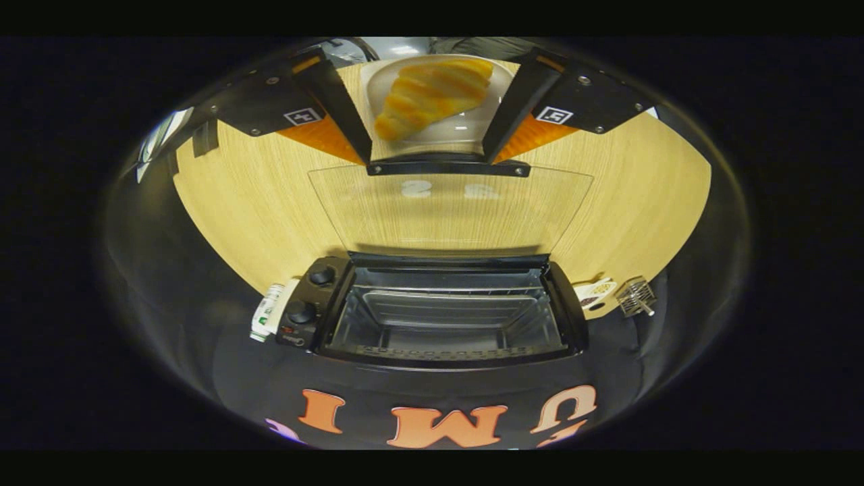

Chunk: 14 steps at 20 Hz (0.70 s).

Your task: Open the toaster oven, put the food inside, and close the toaster oven door.

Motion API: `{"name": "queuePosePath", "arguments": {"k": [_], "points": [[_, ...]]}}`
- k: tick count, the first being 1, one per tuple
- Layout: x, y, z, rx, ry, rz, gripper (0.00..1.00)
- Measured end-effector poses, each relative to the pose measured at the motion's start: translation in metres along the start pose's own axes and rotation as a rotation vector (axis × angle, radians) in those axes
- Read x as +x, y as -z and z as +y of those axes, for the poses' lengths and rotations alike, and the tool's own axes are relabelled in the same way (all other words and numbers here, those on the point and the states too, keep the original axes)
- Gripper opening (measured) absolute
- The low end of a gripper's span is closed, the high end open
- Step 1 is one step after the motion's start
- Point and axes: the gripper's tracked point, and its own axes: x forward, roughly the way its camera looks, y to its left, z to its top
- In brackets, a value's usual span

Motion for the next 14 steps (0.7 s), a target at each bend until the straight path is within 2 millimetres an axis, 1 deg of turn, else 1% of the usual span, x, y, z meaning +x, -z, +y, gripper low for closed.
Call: {"name": "queuePosePath", "arguments": {"k": [3, 9, 11, 14], "points": [[-0.019, 0.005, -0.004, 0.049, 0.007, -0.008, 0.99], [-0.045, 0.038, -0.003, 0.118, 0.055, 0.039, 0.99], [-0.049, 0.049, 0.002, 0.150, 0.062, 0.049, 0.99], [-0.042, 0.068, 0.011, 0.214, 0.068, 0.089, 0.99]]}}
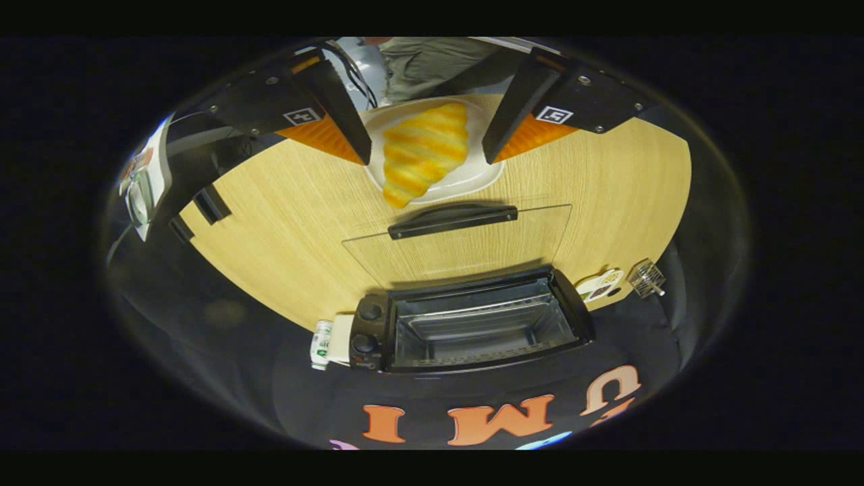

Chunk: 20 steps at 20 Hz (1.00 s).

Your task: Open the toaster oven, put the food inside, and close the toaster oven door.

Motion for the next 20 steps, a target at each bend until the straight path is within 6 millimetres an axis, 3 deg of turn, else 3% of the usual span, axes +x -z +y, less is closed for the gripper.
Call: {"name": "queuePosePath", "arguments": {"k": [7, 12, 16, 20], "points": [[0.017, 0.033, 0.002, 0.104, 0.066, 0.082, 0.99], [0.028, 0.038, -0.003, 0.168, 0.110, 0.086, 0.99], [0.034, 0.037, -0.002, 0.125, 0.114, 0.097, 0.99], [0.025, 0.021, -0.001, 0.147, 0.078, 0.071, 0.76]]}}
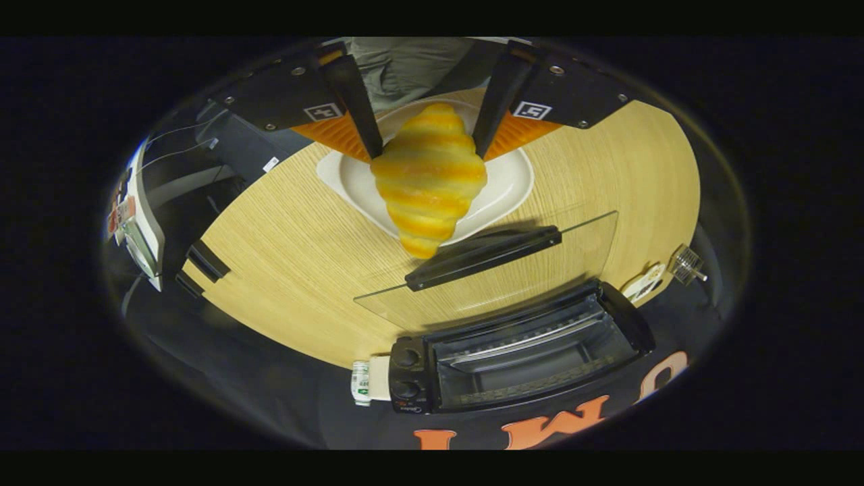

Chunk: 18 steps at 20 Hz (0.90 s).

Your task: Open the toaster oven, put the food inside, and close the toaster oven door.

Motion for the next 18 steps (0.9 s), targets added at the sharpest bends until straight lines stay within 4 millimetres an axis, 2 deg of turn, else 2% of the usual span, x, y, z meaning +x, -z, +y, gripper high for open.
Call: {"name": "queuePosePath", "arguments": {"k": [1, 5, 7, 9, 10, 14, 18], "points": [[-0.004, -0.008, -0.003, -0.016, 0.002, -0.019, 0.72], [-0.024, -0.026, -0.008, -0.086, -0.017, -0.048, 0.71], [-0.034, -0.042, -0.010, -0.128, -0.023, -0.088, 0.72], [-0.042, -0.054, -0.007, -0.160, -0.041, -0.115, 0.71], [-0.046, -0.060, -0.003, -0.170, -0.055, -0.126, 0.67], [-0.042, -0.089, 0.015, -0.201, -0.122, -0.159, 0.67], [-0.025, -0.135, 0.032, -0.259, -0.154, -0.206, 0.66]]}}
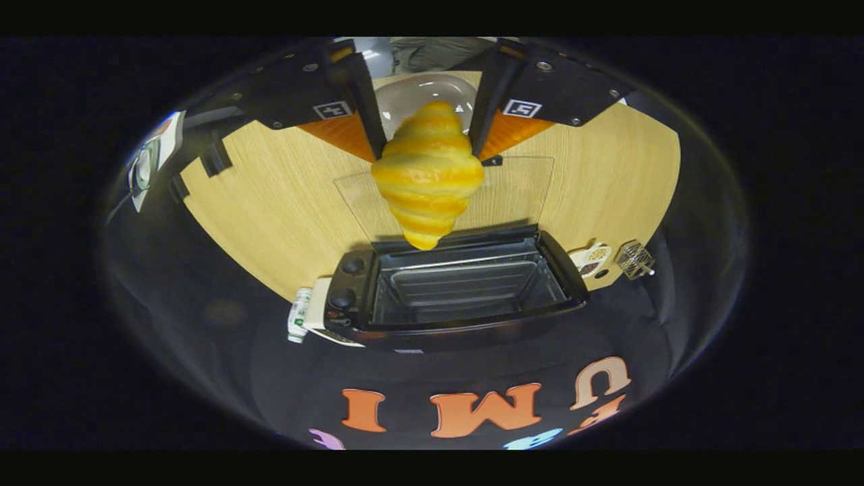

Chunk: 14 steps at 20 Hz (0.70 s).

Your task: Open the toaster oven, put the food inside, and close the toaster oven door.

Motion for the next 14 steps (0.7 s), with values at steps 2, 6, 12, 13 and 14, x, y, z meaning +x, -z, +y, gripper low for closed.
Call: {"name": "queuePosePath", "arguments": {"k": [2, 6, 12, 13, 14], "points": [[0.016, -0.018, 0.004, -0.001, -0.018, -0.009, 0.63], [0.047, -0.042, 0.010, -0.006, -0.035, 0.001, 0.63], [0.082, -0.077, 0.018, -0.012, -0.051, 0.009, 0.63], [0.087, -0.083, 0.019, -0.005, -0.058, 0.010, 0.63], [0.092, -0.089, 0.022, 0.002, -0.071, 0.007, 0.63]]}}
